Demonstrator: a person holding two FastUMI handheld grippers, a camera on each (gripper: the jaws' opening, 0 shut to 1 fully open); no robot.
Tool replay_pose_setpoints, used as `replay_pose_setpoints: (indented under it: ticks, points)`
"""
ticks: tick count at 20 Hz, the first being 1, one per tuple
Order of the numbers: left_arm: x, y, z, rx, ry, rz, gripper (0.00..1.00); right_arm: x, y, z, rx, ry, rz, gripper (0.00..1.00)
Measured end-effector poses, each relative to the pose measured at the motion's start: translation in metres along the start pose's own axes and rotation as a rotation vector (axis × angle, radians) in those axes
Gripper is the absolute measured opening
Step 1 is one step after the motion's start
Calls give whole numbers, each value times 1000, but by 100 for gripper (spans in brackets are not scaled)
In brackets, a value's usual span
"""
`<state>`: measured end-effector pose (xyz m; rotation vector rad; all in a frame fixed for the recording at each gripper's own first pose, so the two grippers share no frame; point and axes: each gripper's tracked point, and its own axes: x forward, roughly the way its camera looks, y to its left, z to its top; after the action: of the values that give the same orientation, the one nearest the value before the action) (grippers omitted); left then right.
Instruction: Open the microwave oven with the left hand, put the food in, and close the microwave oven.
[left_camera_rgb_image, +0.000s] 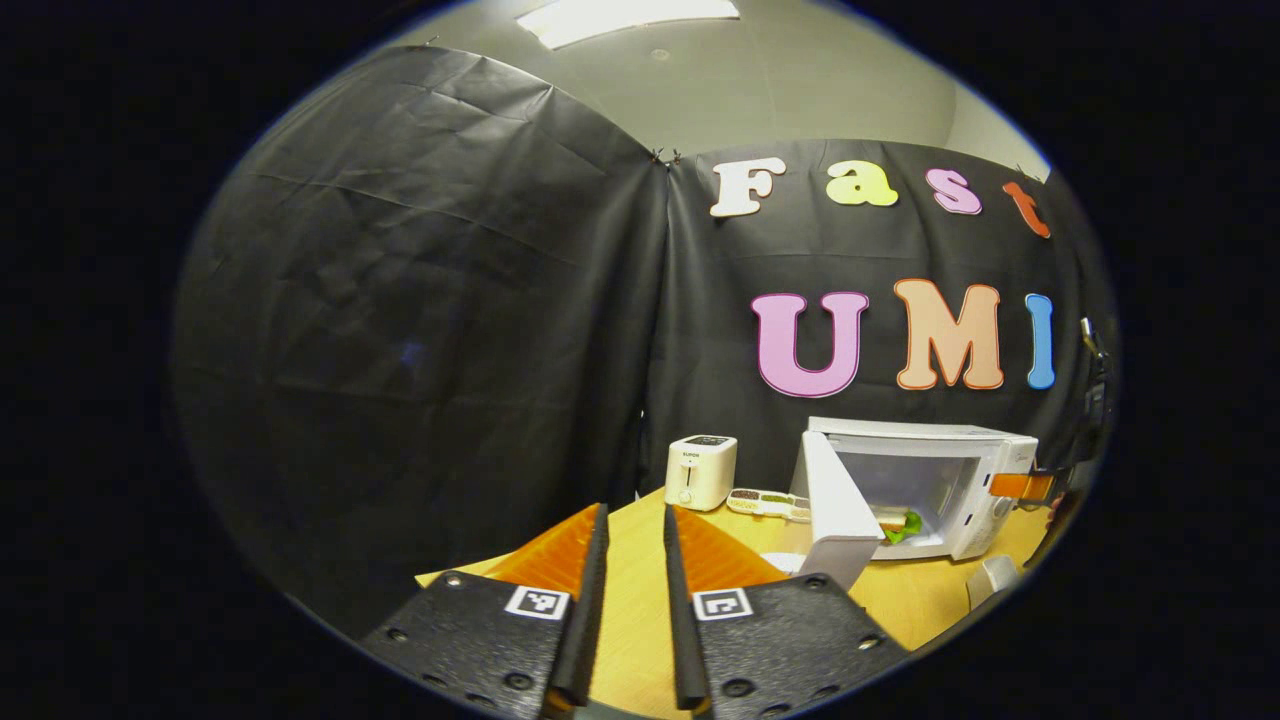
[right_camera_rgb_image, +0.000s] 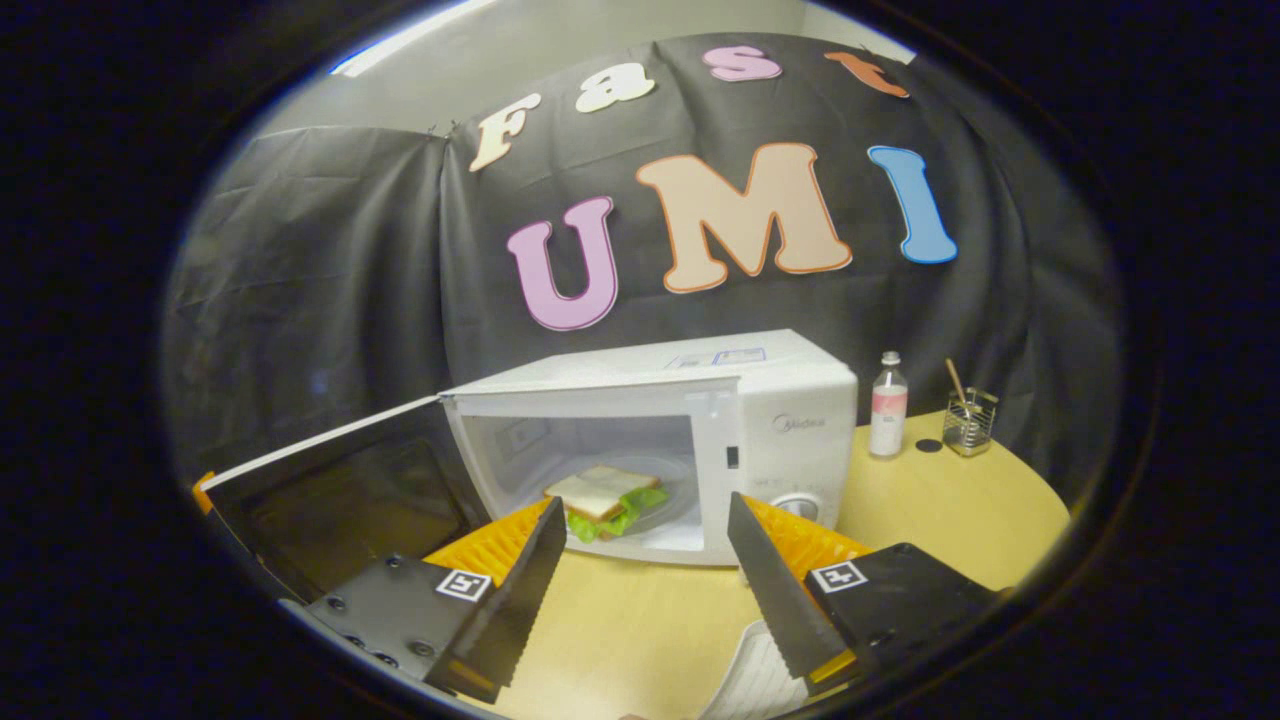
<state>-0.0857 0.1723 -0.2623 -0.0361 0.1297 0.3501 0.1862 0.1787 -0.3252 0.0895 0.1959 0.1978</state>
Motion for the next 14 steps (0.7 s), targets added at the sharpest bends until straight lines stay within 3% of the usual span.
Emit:
replay_pose_setpoints:
  ticks: [1, 2, 3, 4, 6, 14]
  points:
    - [0, -5, -2, 4, 8, -10, 20, -4, -6, 6, 2, -3, -3, 100]
    - [0, -9, -4, 14, 13, -16, 9, -10, -12, 12, -1, -5, -3, 100]
    - [-1, -11, -5, 23, 16, -20, 2, -15, -19, 19, -13, -12, -7, 92]
    - [-3, -13, -6, 26, 17, -23, 8, -19, -27, 27, -32, -20, -17, 91]
    - [-4, -18, -8, 19, 18, -32, 1, -29, -42, 41, -71, -28, -37, 91]
    - [-3, -15, -32, 44, 102, 30, 1, -52, -92, 107, -137, -138, -137, 91]
